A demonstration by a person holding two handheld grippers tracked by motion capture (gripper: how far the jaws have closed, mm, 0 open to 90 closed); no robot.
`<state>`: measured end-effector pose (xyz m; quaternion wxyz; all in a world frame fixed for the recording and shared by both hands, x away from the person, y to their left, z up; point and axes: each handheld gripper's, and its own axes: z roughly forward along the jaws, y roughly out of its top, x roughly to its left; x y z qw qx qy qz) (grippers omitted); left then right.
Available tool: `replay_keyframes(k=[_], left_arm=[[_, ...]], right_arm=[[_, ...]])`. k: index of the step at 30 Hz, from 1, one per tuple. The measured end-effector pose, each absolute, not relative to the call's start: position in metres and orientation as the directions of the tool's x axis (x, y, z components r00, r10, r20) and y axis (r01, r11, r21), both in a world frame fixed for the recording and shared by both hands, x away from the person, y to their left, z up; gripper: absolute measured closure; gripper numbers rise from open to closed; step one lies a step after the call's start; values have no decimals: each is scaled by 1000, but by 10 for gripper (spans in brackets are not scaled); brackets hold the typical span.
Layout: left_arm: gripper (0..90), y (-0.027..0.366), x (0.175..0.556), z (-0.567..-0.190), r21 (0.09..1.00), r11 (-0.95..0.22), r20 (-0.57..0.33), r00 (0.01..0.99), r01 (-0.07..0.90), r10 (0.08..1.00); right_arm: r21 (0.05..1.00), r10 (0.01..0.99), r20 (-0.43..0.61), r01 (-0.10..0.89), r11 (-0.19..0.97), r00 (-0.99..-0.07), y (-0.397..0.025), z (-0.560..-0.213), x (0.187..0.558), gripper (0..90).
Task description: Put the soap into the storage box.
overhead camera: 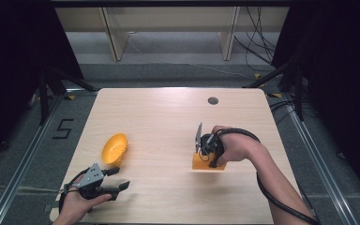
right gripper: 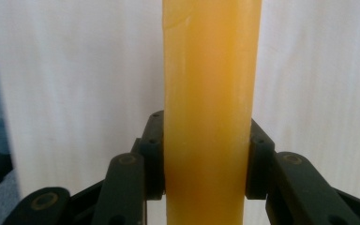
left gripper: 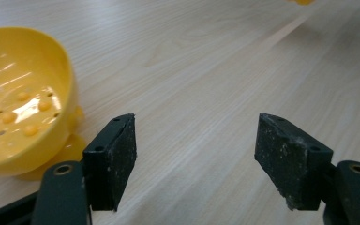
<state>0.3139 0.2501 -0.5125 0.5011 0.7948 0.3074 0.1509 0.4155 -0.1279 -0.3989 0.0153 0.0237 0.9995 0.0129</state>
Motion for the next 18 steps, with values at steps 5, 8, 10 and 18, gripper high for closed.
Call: replay_keyframes(k=[5, 8, 10, 18], left_arm=[[291, 237, 313, -508, 894, -294, -104, 796, 337, 596], [285, 224, 316, -498, 911, -317, -54, 838, 265, 544], [281, 210, 317, -486, 920, -315, -46, 864, 232, 502], [279, 165, 317, -464, 936, -338, 14, 948, 100, 319]], right_arm=[[40, 7, -19, 7, 999, -1000, -115, -395, 401, 617], [38, -6, -2, -6, 999, -1000, -100, -391, 390, 617], [37, -17, 6, -17, 999, -1000, -93, -388, 386, 617], [48, -81, 16, -80, 996, -997, -64, -379, 372, 617]])
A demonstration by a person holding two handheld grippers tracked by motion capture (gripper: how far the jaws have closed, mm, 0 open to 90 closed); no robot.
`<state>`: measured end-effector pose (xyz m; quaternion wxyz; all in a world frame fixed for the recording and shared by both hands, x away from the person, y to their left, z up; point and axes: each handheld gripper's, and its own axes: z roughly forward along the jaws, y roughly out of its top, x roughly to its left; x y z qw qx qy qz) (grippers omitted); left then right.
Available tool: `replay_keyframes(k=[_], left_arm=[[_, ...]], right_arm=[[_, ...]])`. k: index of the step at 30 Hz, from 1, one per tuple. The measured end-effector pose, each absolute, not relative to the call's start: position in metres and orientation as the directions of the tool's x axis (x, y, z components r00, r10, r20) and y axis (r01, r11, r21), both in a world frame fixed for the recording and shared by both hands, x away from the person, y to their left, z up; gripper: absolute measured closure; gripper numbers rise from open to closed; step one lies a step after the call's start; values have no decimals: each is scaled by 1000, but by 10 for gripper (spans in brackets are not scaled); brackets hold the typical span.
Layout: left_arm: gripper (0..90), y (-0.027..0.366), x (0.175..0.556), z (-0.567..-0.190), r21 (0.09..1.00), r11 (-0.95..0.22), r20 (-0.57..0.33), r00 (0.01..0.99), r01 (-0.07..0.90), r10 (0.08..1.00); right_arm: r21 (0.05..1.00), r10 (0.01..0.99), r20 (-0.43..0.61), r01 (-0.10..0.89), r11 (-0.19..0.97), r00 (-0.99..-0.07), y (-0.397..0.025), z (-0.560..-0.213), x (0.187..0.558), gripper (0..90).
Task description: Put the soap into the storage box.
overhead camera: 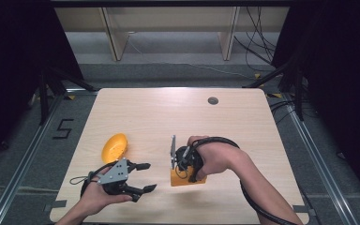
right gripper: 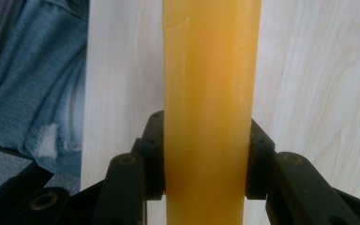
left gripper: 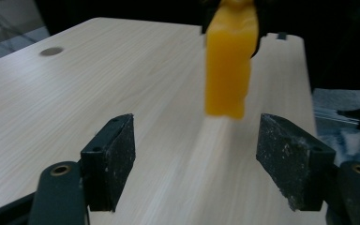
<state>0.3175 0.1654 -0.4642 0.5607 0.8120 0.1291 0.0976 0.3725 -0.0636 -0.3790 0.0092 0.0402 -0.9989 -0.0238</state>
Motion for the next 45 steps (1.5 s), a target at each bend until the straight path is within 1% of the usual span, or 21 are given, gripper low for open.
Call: replay_keyframes(k=[5, 7, 11, 18, 20, 21, 25, 27, 29, 30, 31, 33, 34, 35, 37, 38, 40, 42, 43, 44, 45], left_arm=[[308, 151, 316, -466, 936, -332, -20, 960, 116, 278], [328, 147, 316, -467, 933, -340, -28, 964, 120, 265], [371, 143, 316, -469, 931, -339, -36, 960, 133, 279], [497, 139, 319, -472, 929, -333, -64, 959, 158, 277], [562, 138, 319, -473, 934, -319, -75, 960, 163, 271], [566, 137, 319, -474, 935, -314, -83, 961, 167, 263], [584, 139, 320, -475, 934, -319, -75, 964, 158, 256], [597, 139, 319, -476, 935, -317, -82, 966, 159, 245], [599, 139, 318, -477, 936, -311, -90, 965, 167, 247], [601, 140, 316, -475, 935, -309, -99, 965, 173, 243], [601, 140, 316, -475, 935, -309, -99, 965, 173, 243], [602, 141, 314, -473, 941, -296, -88, 962, 166, 259], [602, 142, 313, -472, 939, -303, -81, 959, 165, 273], [602, 143, 313, -473, 939, -299, -87, 957, 172, 278], [603, 149, 311, -473, 930, -321, -73, 944, 181, 321], [603, 149, 311, -473, 930, -321, -73, 944, 181, 321], [603, 153, 310, -475, 927, -316, -81, 931, 201, 357], [603, 159, 309, -474, 927, -315, -67, 917, 204, 394], [603, 163, 309, -474, 926, -321, -60, 914, 201, 402], [603, 172, 307, -473, 926, -303, -72, 891, 226, 448], [603, 172, 307, -473, 926, -303, -72, 891, 226, 448]], right_arm=[[57, -123, 27, -121, 991, -992, -49, -380, 369, 617], [72, -110, 44, -107, 992, -993, -45, -382, 367, 617], [67, -109, 45, -106, 992, -993, -39, -383, 366, 617], [70, -93, 44, -90, 993, -995, -30, -383, 361, 617], [85, -105, 47, -100, 991, -993, -28, -384, 361, 616], [95, -133, 41, -128, 987, -990, -27, -385, 362, 616], [79, -130, 35, -126, 989, -991, -27, -385, 360, 616], [87, -180, 34, -177, 980, -983, -26, -387, 361, 615], [78, -166, 40, -163, 984, -985, -26, -388, 359, 614], [144, -314, 31, -307, 941, -949, -23, -392, 367, 614], [144, -314, 31, -307, 941, -949, -23, -392, 367, 614], [140, -310, 25, -304, 942, -950, -23, -388, 365, 610], [125, -254, 28, -248, 960, -967, -25, -385, 361, 580], [108, -152, 35, -148, 983, -988, -29, -381, 356, 532], [142, -140, -13, -140, 980, -990, -36, -371, 357, 427], [142, -140, -13, -140, 980, -990, -36, -371, 357, 427], [175, -108, -76, -119, 977, -991, -49, -358, 359, 366], [200, -103, -80, -117, 973, -991, -56, -355, 361, 355], [261, -33, -123, -65, 963, -992, -72, -351, 363, 344], [300, -13, -135, -54, 952, -991, -81, -350, 365, 342], [300, -13, -135, -54, 952, -991, -81, -350, 365, 342]])
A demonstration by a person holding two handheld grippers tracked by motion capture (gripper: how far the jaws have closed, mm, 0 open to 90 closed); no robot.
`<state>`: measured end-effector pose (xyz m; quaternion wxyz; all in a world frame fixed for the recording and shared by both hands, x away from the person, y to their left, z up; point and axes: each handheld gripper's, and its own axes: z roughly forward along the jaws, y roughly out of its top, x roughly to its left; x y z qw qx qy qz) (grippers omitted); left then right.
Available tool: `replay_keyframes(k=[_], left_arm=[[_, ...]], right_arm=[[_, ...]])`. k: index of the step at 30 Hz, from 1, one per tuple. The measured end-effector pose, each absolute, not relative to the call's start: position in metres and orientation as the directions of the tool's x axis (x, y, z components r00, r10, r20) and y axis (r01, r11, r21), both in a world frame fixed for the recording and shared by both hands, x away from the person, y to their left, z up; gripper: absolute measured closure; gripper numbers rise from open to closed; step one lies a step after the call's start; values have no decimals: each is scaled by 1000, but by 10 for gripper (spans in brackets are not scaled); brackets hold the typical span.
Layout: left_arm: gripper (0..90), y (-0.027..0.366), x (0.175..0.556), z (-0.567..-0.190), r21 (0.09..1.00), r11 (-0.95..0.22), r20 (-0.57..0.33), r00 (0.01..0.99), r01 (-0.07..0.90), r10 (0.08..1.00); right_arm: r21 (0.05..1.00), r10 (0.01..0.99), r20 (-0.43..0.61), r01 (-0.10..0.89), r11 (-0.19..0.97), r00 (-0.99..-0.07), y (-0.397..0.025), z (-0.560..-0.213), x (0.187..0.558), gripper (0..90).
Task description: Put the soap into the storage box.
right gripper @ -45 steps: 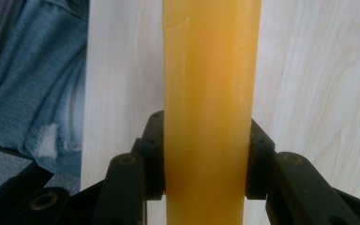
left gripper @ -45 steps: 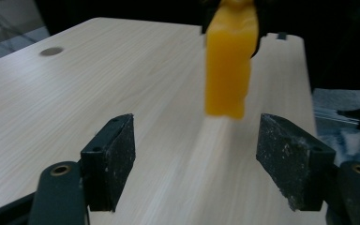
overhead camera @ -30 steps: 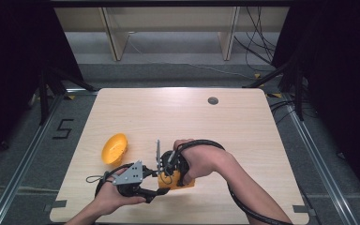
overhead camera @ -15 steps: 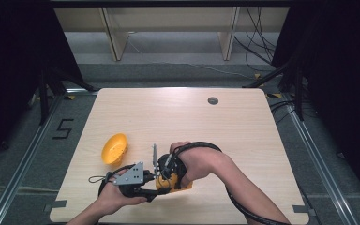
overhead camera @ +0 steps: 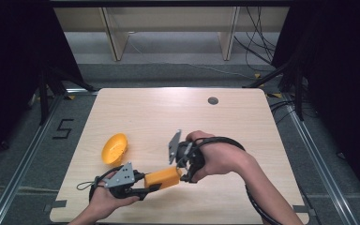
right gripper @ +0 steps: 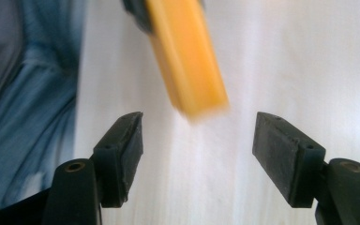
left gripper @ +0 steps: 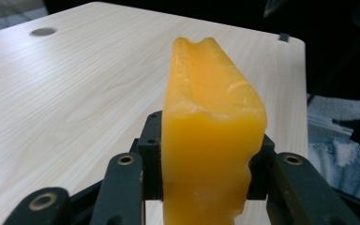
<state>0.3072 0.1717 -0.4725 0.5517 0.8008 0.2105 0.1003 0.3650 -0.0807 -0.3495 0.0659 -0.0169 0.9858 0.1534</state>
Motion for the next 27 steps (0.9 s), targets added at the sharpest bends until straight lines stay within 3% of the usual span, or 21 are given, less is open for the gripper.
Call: replay_keyframes(k=[1, 2, 3, 7, 8, 11, 17, 19, 27], left_arm=[[603, 181, 304, -472, 923, -285, -79, 853, 258, 517], [603, 181, 304, -472, 923, -285, -79, 853, 258, 517], [603, 191, 303, -472, 927, -268, -69, 820, 264, 568], [603, 203, 300, -471, 926, -219, -91, 744, 308, 662], [603, 206, 300, -471, 928, -213, -83, 729, 304, 680], [603, 214, 298, -469, 936, -190, -55, 657, 295, 752], [604, 228, 300, -460, 947, -118, -51, 502, 299, 863], [604, 234, 305, -458, 953, -71, -60, 413, 294, 909], [604, 245, 322, -457, 959, 5, -85, 270, 285, 959]], right_arm=[[372, 110, -144, 49, 927, -983, -101, -350, 365, 345], [372, 110, -144, 49, 927, -983, -101, -350, 365, 345], [447, 166, -115, 98, 889, -979, -120, -357, 367, 374], [552, 434, -97, 315, 772, -895, -157, -378, 367, 407], [552, 434, -97, 315, 772, -895, -157, -378, 367, 407], [597, 569, -83, 416, 685, -818, -180, -396, 366, 413], [673, 673, -27, 485, 559, -739, -205, -428, 359, 421], [639, 685, 0, 527, 560, -728, -211, -438, 357, 421], [635, 685, 27, 542, 550, -728, -213, -451, 354, 421]])
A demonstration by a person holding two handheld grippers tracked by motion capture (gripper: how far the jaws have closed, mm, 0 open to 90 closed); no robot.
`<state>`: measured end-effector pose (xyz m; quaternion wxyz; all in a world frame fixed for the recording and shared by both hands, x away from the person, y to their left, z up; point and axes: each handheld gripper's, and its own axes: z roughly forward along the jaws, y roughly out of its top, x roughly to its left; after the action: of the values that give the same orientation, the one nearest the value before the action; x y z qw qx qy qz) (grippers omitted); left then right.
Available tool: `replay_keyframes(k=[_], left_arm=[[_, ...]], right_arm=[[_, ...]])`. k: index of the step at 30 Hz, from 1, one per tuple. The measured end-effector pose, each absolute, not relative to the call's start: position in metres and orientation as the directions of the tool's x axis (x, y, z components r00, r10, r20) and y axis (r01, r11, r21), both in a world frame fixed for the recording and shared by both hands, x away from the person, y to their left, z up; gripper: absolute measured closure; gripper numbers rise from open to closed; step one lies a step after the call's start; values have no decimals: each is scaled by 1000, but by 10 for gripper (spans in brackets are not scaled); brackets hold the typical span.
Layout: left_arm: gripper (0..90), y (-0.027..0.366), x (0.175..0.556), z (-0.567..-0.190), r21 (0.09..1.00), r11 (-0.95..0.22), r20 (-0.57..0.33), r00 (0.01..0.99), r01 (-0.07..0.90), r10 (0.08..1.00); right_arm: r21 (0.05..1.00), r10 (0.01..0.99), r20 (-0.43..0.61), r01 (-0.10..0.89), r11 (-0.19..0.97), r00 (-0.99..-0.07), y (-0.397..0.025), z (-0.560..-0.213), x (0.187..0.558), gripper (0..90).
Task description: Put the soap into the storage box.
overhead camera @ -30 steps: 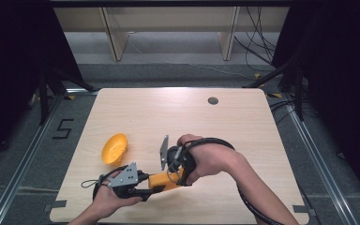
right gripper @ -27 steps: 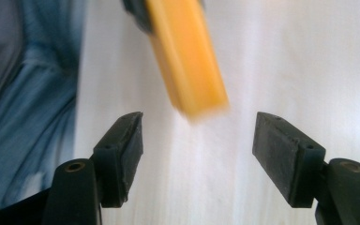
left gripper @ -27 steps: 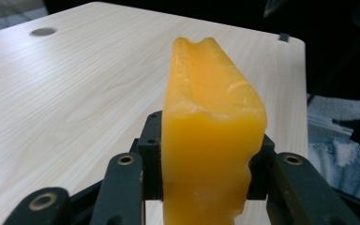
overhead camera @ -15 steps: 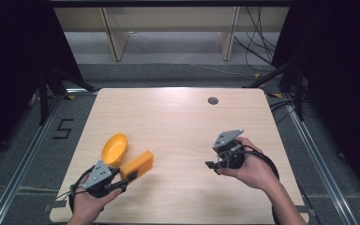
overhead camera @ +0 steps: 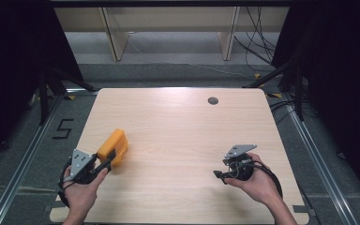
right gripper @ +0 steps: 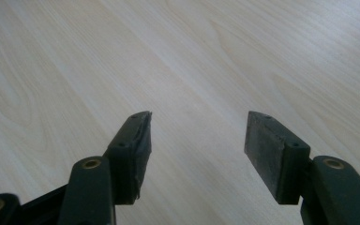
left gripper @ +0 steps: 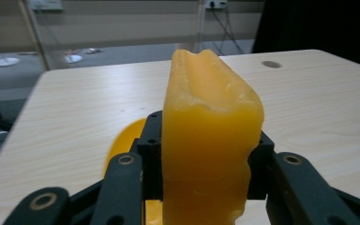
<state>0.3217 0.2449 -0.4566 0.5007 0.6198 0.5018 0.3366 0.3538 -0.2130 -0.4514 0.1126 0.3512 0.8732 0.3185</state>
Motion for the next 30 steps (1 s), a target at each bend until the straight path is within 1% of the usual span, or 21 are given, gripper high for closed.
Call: replay_keyframes(k=[1, 2, 4, 7, 8, 11, 12, 13, 16, 17, 21, 28, 30], left_arm=[[604, 247, 327, -456, 959, 7, -76, 233, 282, 970], [604, 247, 329, -457, 960, 9, -73, 219, 279, 973], [604, 247, 332, -457, 959, 17, -77, 206, 282, 976], [604, 243, 338, -460, 960, 71, -117, 157, 272, 981], [604, 243, 338, -460, 960, 71, -117, 157, 272, 981], [604, 243, 337, -466, 959, 134, -166, 111, 248, 980], [604, 246, 337, -471, 962, 148, -178, 115, 230, 977], [604, 246, 337, -471, 962, 148, -178, 115, 230, 977], [604, 246, 338, -474, 965, 142, -171, 122, 219, 978], [604, 244, 339, -474, 968, 132, -162, 132, 214, 978], [604, 237, 344, -476, 973, 69, -103, 146, 218, 984], [604, 236, 353, -484, 972, 27, -64, 152, 232, 986], [604, 236, 355, -487, 971, 29, -68, 155, 238, 986]], right_arm=[[617, 688, 43, 561, 552, -725, -214, -450, 353, 422], [623, 685, 34, 551, 555, -728, -214, -451, 354, 424], [618, 688, 48, 563, 550, -724, -213, -450, 354, 422], [620, 686, 49, 560, 550, -726, -213, -450, 354, 422], [620, 686, 49, 560, 550, -726, -213, -450, 354, 422], [618, 687, 49, 562, 549, -725, -213, -450, 353, 423], [613, 688, 52, 567, 550, -724, -212, -453, 352, 422], [618, 679, 39, 552, 560, -733, -213, -454, 352, 422], [613, 673, 45, 552, 565, -739, -213, -456, 352, 423], [601, 683, 54, 570, 560, -728, -212, -457, 352, 423], [613, 685, 51, 565, 553, -726, -211, -459, 352, 424], [601, 686, 58, 574, 556, -726, -210, -461, 351, 424], [604, 660, 56, 552, 575, -750, -210, -461, 352, 423]])
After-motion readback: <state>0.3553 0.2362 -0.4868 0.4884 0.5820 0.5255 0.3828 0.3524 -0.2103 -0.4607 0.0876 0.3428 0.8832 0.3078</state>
